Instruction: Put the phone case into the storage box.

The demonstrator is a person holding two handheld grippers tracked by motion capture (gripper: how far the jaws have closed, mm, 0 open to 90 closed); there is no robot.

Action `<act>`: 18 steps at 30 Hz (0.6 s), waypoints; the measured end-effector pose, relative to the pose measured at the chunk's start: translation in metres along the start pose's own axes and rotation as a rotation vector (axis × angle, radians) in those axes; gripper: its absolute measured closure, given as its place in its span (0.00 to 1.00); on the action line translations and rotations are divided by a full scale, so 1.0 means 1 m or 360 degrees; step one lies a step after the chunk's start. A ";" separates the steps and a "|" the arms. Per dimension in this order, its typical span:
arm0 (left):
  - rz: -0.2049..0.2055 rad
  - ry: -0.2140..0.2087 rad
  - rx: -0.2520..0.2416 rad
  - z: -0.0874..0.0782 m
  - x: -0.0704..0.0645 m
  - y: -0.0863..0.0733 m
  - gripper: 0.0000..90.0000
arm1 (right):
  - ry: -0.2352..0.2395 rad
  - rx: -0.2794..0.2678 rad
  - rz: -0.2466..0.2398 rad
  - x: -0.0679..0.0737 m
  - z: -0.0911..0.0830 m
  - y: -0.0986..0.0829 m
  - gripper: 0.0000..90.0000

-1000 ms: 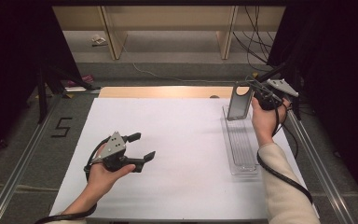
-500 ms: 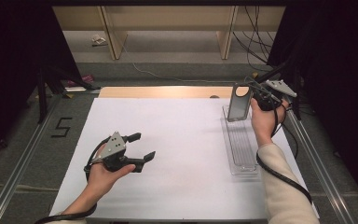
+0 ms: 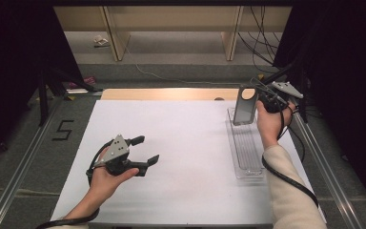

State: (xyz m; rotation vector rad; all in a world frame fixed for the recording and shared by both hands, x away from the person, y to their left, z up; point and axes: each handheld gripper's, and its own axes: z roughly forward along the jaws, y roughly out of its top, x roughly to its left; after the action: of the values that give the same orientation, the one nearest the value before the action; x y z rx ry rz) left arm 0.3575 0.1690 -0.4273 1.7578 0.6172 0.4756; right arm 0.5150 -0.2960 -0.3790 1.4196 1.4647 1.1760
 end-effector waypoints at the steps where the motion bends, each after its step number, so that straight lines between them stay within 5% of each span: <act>1: 0.0000 0.0000 -0.0001 0.000 0.000 0.000 0.18 | 0.0001 0.0009 -0.0001 0.001 0.001 0.000 0.98; 18: -0.0003 -0.0004 0.0000 0.000 0.000 0.000 0.18 | -0.0037 0.0079 0.0002 0.003 0.014 -0.002 0.98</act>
State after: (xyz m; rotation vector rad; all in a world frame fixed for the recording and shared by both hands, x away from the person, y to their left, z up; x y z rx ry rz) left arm 0.3579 0.1691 -0.4276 1.7574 0.6170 0.4717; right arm 0.5270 -0.2912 -0.3846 1.4629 1.4863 1.1271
